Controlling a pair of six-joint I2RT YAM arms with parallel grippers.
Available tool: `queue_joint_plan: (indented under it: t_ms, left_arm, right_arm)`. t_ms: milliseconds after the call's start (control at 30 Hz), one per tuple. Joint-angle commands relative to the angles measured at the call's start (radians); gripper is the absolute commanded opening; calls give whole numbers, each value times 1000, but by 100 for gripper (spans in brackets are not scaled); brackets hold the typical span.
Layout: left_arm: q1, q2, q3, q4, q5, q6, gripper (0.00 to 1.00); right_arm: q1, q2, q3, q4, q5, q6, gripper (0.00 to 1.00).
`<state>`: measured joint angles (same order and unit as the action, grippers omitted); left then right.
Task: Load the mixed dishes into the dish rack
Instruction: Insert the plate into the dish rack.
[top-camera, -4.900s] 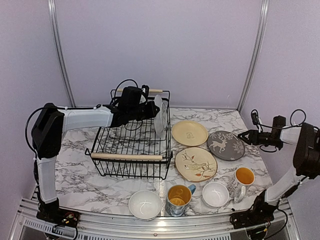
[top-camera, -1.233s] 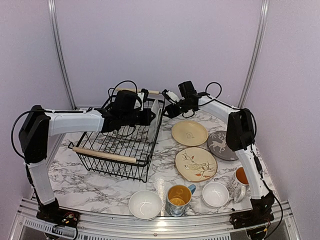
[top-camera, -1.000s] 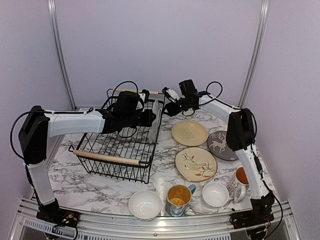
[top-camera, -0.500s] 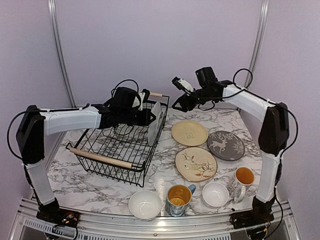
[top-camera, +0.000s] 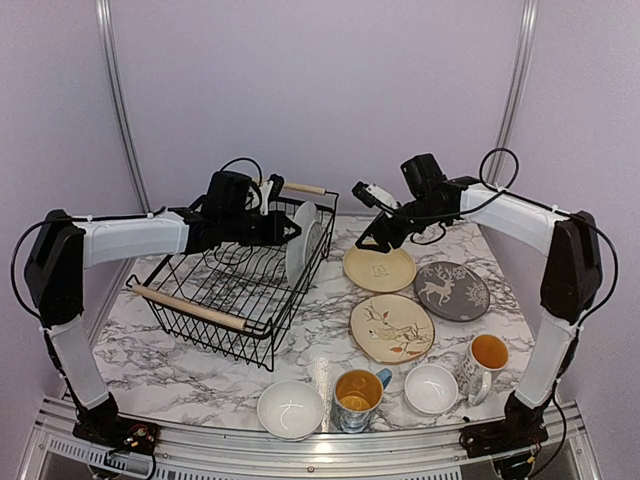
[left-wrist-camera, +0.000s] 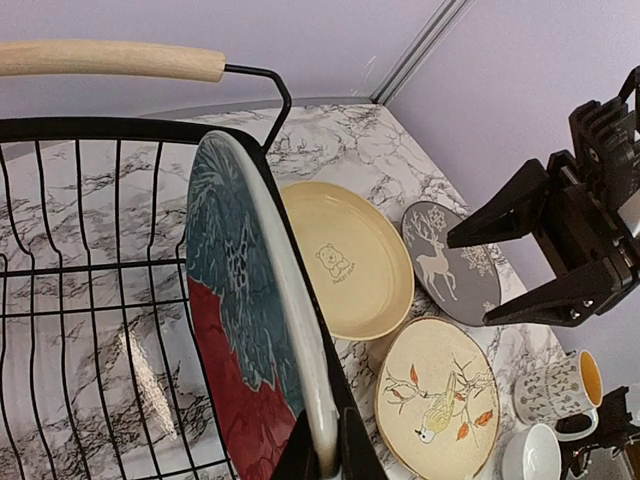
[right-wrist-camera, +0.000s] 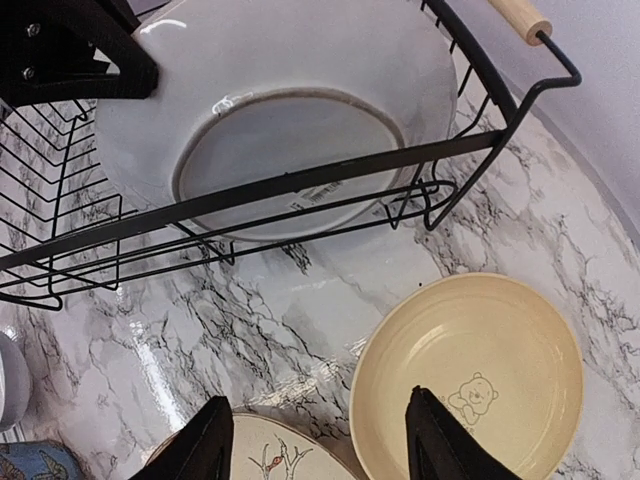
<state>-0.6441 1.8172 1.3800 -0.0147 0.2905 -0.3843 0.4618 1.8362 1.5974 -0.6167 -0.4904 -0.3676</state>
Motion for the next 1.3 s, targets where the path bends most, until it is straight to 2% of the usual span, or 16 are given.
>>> queue_joint_plan:
  t_ms: [0, 100, 200, 400, 500, 833, 1267]
  left_arm:
    - [28, -79, -27, 434, 109, -88, 0]
    - [30, -44, -29, 447, 119, -85, 0]
    - [45, -15, 4, 401, 127, -18, 0]
    - [72, -22, 19, 439, 286, 54, 0]
    - [72, -7, 53, 420, 323, 76, 0]
    - [75, 54, 106, 329, 245, 66, 0]
    - [75, 138, 79, 329, 226, 27, 0]
  right_arm:
    - [0, -23, -5, 0, -27, -1, 57]
    - [3, 25, 43, -11, 26, 21, 57]
    - [3, 49, 75, -35, -1, 27, 57]
    - [12, 24, 17, -12, -8, 25, 57]
    - [12, 8, -3, -4, 4, 18, 57]
    - [12, -12, -15, -9, 3, 20, 57]
    - [12, 1, -20, -4, -1, 24, 57]
